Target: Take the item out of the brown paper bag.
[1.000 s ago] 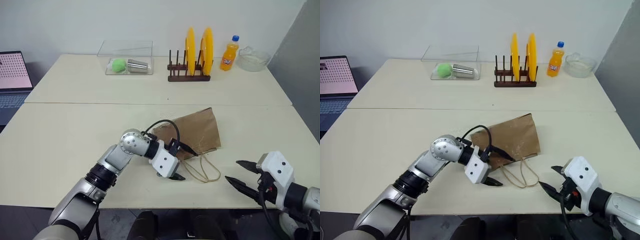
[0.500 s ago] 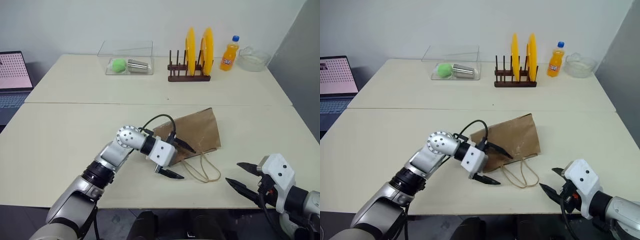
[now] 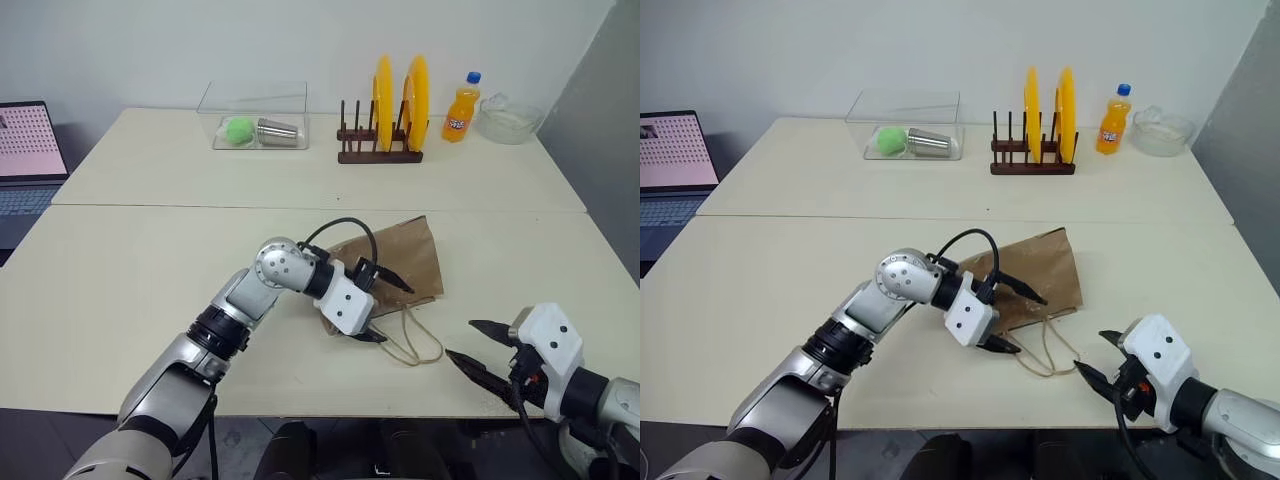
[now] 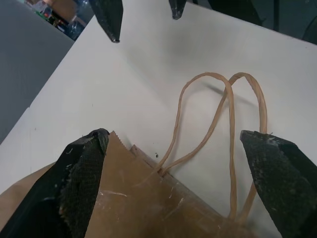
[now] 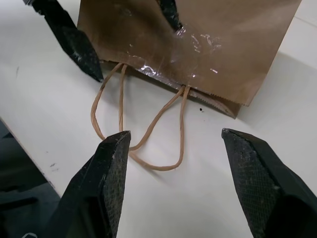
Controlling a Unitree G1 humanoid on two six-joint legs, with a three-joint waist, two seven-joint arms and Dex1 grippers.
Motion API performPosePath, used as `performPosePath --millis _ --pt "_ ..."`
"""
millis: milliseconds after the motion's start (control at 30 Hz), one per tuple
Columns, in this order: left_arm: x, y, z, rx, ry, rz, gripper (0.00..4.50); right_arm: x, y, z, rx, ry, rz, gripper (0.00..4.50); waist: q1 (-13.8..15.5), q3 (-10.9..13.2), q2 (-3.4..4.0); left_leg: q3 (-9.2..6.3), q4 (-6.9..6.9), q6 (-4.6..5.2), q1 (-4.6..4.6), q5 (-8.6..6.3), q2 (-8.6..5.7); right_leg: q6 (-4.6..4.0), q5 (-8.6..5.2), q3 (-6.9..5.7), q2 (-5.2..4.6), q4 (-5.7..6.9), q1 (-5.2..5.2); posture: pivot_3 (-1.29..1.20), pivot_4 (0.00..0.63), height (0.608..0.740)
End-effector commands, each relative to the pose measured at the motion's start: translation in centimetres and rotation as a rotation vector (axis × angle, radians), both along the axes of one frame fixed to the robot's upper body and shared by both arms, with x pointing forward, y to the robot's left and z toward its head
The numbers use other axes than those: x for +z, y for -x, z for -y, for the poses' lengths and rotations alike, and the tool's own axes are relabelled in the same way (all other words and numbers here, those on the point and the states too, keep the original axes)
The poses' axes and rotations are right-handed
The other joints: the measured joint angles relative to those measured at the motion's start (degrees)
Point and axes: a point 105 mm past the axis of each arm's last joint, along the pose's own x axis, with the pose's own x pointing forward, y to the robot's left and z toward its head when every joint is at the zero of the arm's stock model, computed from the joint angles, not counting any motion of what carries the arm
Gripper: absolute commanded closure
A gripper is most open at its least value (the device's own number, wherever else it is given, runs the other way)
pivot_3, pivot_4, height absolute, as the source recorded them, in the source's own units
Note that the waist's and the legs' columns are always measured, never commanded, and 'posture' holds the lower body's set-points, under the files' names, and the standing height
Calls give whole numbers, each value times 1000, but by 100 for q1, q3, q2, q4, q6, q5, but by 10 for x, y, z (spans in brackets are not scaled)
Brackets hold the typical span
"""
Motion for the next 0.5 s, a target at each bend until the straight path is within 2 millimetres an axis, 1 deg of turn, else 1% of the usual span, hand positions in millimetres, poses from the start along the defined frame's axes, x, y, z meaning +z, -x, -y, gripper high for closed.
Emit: performPosePath --millis 33,300,500 --pt "-9 1 6 -18 1 40 0 13 8 -18 74 -13 51 1441 1 0 0 0 0 0 0 0 0 0 0 0 0 0 0 0 150 740" --pt "-31 -2 7 -12 -45 105 0 15 7 -19 80 -10 58 1441 2 0 0 0 0 2 0 -1 0 1 0 0 0 0 0 0 150 740" --pt "-40 -1 11 -14 -61 137 0 13 9 -22 106 -6 40 1441 4 0 0 0 0 2 0 -1 0 1 1 0 0 1 0 0 150 740"
